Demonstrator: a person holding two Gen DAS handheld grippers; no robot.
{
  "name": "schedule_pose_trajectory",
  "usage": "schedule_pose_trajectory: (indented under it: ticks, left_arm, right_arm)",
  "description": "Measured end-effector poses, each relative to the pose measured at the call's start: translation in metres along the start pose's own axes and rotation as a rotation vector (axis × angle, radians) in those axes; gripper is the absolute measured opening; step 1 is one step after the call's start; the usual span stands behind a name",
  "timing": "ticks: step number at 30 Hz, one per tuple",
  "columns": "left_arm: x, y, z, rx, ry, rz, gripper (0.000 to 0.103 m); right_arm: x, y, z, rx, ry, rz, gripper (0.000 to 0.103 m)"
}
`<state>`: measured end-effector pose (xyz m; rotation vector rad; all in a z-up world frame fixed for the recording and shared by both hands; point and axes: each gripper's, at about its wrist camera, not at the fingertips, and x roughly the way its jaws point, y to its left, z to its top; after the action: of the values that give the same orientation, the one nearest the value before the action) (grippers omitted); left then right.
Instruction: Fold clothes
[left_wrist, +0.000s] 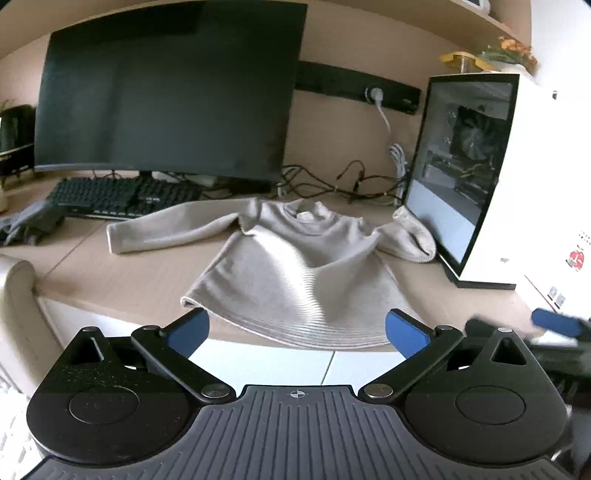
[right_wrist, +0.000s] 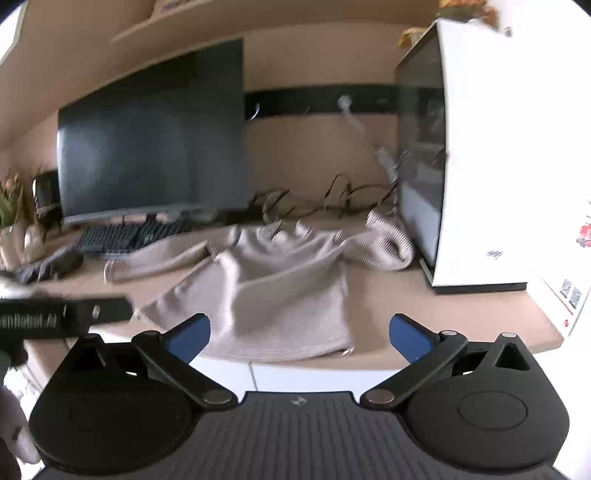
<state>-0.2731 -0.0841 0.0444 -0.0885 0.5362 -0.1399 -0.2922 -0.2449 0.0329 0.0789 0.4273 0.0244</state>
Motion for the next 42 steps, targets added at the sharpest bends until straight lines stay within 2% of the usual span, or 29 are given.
schedule_pose_trajectory:
  ticks: [12, 31, 42]
  left_arm:
    - [-0.003, -0.018, -0.003, 0.057, 0.054, 0.040, 0.103]
    - [-0.004, -0.017, -0.008, 0.038, 0.086, 0.068, 0.103]
    - [-0.001, -0.015, -0.011, 0.032, 0.108, 0.057, 0.103]
  right_arm:
    - [-0.002, -0.013, -0.004, 0.043, 0.032, 0.015, 0.103]
    - [0.002, -0.017, -0.010, 0.049, 0.062, 0.043, 0.103]
    - [0.003, -0.017, -0.012, 0.052, 0.086, 0.038, 0.103]
